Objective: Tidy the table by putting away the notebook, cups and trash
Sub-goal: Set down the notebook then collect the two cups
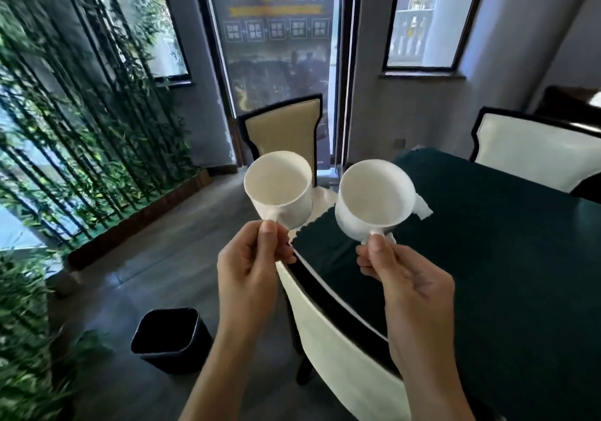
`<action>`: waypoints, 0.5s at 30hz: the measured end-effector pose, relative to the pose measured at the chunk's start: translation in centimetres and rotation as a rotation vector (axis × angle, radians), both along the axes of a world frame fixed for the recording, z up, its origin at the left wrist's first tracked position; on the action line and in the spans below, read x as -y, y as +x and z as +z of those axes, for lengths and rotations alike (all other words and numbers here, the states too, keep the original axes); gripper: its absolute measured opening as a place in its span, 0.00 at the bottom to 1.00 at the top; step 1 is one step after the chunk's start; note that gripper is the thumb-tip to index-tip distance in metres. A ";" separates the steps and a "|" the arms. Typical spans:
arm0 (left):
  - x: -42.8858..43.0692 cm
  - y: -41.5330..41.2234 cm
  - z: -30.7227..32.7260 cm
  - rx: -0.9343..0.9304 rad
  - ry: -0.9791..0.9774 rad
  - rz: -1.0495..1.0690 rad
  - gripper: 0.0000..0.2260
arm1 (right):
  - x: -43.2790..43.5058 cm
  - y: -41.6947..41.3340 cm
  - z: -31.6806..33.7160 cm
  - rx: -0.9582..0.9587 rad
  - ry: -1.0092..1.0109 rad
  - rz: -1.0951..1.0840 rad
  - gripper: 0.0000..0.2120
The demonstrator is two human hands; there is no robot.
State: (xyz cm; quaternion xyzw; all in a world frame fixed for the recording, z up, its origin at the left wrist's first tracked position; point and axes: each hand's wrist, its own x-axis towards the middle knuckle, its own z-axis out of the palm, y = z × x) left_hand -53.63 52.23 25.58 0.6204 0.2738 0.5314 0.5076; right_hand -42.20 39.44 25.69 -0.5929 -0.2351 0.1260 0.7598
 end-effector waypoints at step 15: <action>-11.8 7.7 -1.4 -0.037 -0.082 -0.132 0.15 | -10.2 6.7 -1.5 -0.065 -0.099 -0.059 0.12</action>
